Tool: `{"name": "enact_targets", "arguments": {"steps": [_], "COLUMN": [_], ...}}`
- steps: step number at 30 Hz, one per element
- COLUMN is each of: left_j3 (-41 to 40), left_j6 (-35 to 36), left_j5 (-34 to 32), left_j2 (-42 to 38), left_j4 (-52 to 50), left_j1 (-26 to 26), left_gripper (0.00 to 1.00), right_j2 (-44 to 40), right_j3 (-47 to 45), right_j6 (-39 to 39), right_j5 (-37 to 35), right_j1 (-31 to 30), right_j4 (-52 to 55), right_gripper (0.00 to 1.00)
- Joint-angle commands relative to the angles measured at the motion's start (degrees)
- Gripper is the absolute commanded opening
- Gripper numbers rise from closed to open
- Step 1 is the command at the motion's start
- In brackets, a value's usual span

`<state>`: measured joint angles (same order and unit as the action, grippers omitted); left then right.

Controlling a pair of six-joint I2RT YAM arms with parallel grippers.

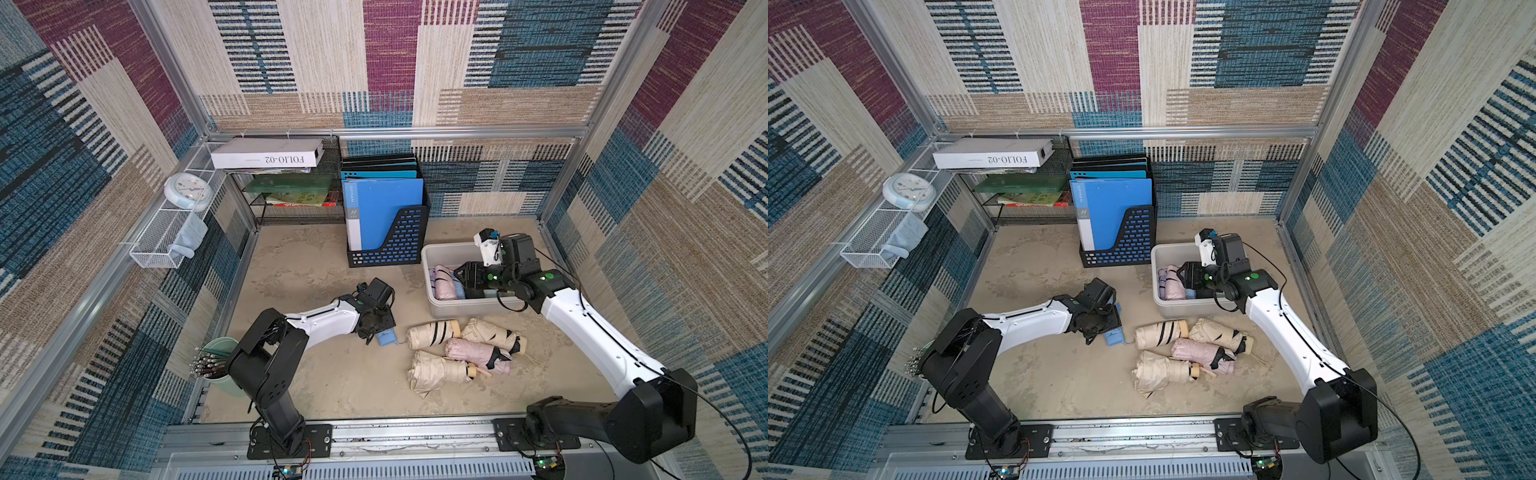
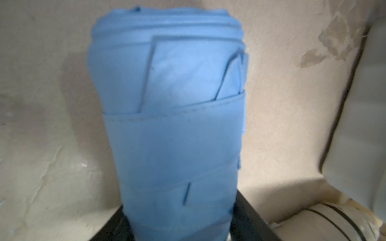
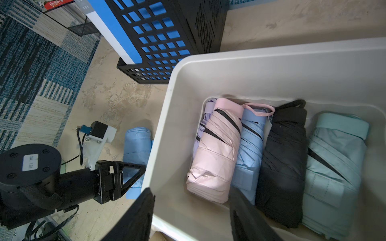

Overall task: Put the umbrella into the storage box
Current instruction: Pick up the umbrella from the center of the board.

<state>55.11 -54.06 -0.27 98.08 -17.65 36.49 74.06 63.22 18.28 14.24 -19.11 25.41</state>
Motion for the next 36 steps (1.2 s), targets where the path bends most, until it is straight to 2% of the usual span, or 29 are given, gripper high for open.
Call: {"name": "enact_targets", "arguments": {"steps": [1,11,24,27,31,36], "left_j3": [-0.8,-3.2,-5.4,-5.7,-6.1,-5.6], "left_j6": [-0.3,1.7,10.2,12.9,17.5,26.8], "left_j5": [0.4,-0.2,1.2,2.3,4.0,8.1], "left_j2": [1.2,-0.9,-7.3,-8.7,-11.1,-15.6], "left_j4": [-2.3,-1.8,1.8,2.8,4.5,5.9], "left_j1": [-0.2,-1.4,-2.1,-2.2,-2.3,-2.3], "left_gripper": [0.54,0.34,0.04,0.0,0.0,0.0], "right_j2": [0.3,0.2,-0.9,-1.1,-1.4,-2.7], "right_j3": [0.3,0.4,0.8,1.1,1.2,1.7], "right_j6": [-0.1,-0.3,-1.1,-1.3,-2.7,-6.4], "right_j5": [0.8,1.1,1.4,1.7,2.6,5.9], "right_j1": [-0.1,-0.2,-0.2,-0.3,-0.3,-0.3], "right_j4": [-0.7,-0.7,-0.3,-0.3,-0.2,-0.1], "right_gripper": [0.62,0.62,0.61,0.61,0.61,0.61]}}
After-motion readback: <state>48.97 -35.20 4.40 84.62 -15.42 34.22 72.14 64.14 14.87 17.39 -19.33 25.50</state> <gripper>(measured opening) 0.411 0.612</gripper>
